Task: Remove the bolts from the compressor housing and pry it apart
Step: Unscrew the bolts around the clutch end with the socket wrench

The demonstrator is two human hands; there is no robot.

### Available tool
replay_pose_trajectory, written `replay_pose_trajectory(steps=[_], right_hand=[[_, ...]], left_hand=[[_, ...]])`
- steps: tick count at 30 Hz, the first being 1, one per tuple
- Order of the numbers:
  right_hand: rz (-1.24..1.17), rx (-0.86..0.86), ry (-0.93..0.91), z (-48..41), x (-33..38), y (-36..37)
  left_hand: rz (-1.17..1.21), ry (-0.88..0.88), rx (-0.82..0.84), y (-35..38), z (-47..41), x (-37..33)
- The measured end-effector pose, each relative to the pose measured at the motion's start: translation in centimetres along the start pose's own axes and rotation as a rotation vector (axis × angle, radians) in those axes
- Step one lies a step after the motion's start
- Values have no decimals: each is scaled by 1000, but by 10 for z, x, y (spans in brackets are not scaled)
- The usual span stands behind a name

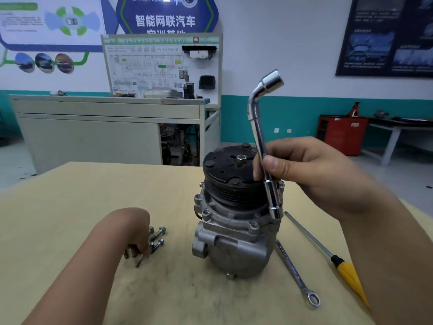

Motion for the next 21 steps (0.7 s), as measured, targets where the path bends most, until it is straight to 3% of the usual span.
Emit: replay_pose_trajectory(steps=[10,14,16,18,21], right_hand=[[-5,-57,8,4,0,-9],[-116,-96,-44,7,8,-15],[-152,-121,-46,7,9,-18],[-170,-157,-24,7,7,-20],[-181,-176,11,8,8,-19]], left_hand=[[-37,-53,-119,-5,2,7],[50,-83,-352,-23,7,7],[231,-41,-624,-36,21,-2],[603,106,-930,-45,46,-20],[1233,388,-1087,-33,84,-59]])
Point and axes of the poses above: each hand's wrist, its own z-axis away from the middle knuckle, its own y-axis out of the palm, x = y × z, the point moved 6 cm from there along -z, towards the middle knuckle, and after that the axes turned 3 degrees about y, right-handed, at the moved point
